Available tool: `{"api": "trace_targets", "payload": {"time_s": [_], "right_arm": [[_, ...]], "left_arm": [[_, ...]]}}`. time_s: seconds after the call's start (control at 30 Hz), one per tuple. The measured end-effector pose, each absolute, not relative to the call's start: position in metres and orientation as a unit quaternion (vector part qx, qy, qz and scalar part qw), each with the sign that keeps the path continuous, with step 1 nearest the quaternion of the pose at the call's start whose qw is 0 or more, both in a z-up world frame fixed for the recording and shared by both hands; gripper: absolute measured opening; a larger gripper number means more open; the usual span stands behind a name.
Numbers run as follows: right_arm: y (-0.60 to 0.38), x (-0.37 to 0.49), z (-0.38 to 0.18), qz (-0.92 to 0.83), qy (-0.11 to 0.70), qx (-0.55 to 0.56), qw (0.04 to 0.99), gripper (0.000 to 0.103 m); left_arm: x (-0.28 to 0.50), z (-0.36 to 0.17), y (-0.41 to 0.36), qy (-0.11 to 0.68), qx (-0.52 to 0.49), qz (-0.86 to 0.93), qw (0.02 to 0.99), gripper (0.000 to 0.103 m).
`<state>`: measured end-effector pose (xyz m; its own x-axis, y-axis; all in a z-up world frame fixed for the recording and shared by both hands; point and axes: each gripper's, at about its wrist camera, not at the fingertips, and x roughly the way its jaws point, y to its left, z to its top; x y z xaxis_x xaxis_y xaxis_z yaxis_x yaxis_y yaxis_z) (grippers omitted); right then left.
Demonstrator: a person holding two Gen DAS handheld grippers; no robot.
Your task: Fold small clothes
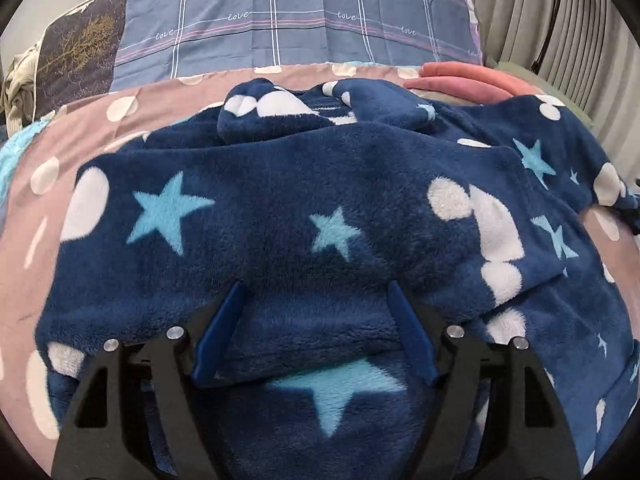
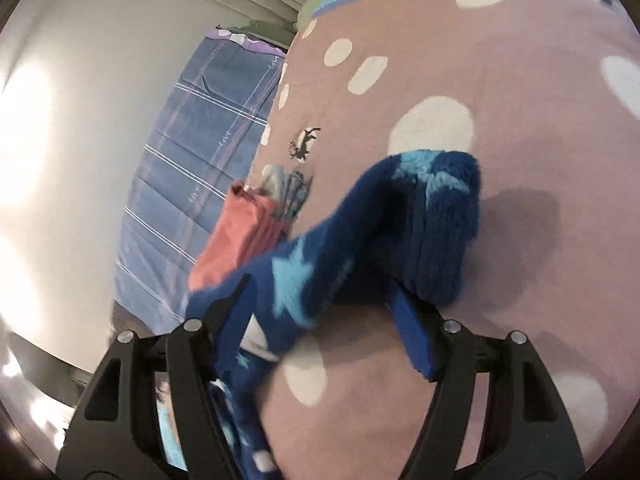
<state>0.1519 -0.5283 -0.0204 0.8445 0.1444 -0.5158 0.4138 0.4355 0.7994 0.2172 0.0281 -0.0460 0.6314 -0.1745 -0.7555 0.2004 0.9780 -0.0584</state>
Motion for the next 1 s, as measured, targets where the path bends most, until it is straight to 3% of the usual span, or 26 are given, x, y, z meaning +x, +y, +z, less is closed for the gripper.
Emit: {"api": "trace_targets", "payload": {"time_s": [0.03, 0.07, 0.1, 0.13, 0.17, 0.3, 0.43, 0.6, 0.7, 0.8, 0.9, 1.0], "right_arm": [[-0.533, 0.157, -0.017, -0.091, 0.266, 0.529, 0.8, 0.07], [-0.538, 0.161, -0.016, -0.113, 0.267, 0.538, 0.792, 0.06], [-0.537, 0.167, -0.014, -0.126, 0.263, 0.546, 0.785, 0.048], [-0.544, 0.161, -0.009, -0.127, 0.259, 0.552, 0.782, 0.024], [-0.538, 0.164, 0.002, -0.125, 0.247, 0.555, 0.785, 0.017], [-0.457, 0.185, 0.071, -0.03, 0.209, 0.448, 0.869, 0.017], [-0.301, 0.188, 0.125, 0.168, 0.186, 0.24, 0.938, 0.017], [-0.151, 0.172, 0.072, 0.294, 0.258, 0.027, 0.92, 0.017], [-0.136, 0.184, 0.014, 0.262, 0.345, 0.03, 0.901, 0.017], [-0.147, 0.196, -0.012, 0.251, 0.383, 0.074, 0.886, 0.017], [-0.159, 0.201, -0.017, 0.263, 0.391, 0.104, 0.876, 0.017], [-0.165, 0.21, -0.025, 0.263, 0.39, 0.11, 0.875, 0.025]], "left_arm": [[0.218, -0.046, 0.029, 0.417, 0.011, -0.106, 0.903, 0.075], [0.218, -0.046, 0.03, 0.417, 0.011, -0.106, 0.903, 0.076], [0.217, -0.046, 0.029, 0.416, 0.014, -0.104, 0.903, 0.076], [0.216, -0.046, 0.026, 0.415, 0.02, -0.1, 0.904, 0.076], [0.215, -0.046, 0.025, 0.414, 0.024, -0.098, 0.905, 0.076], [0.216, -0.046, 0.028, 0.414, 0.021, -0.099, 0.905, 0.076], [0.215, -0.045, 0.031, 0.413, 0.015, -0.102, 0.905, 0.076], [0.213, -0.043, 0.04, 0.407, -0.01, -0.115, 0.906, 0.076], [0.215, -0.044, 0.048, 0.407, -0.032, -0.126, 0.904, 0.077], [0.214, -0.043, 0.058, 0.402, -0.059, -0.143, 0.902, 0.078], [0.214, -0.042, 0.066, 0.397, -0.082, -0.159, 0.9, 0.079], [0.206, -0.033, 0.088, 0.38, -0.151, -0.205, 0.889, 0.08]]}}
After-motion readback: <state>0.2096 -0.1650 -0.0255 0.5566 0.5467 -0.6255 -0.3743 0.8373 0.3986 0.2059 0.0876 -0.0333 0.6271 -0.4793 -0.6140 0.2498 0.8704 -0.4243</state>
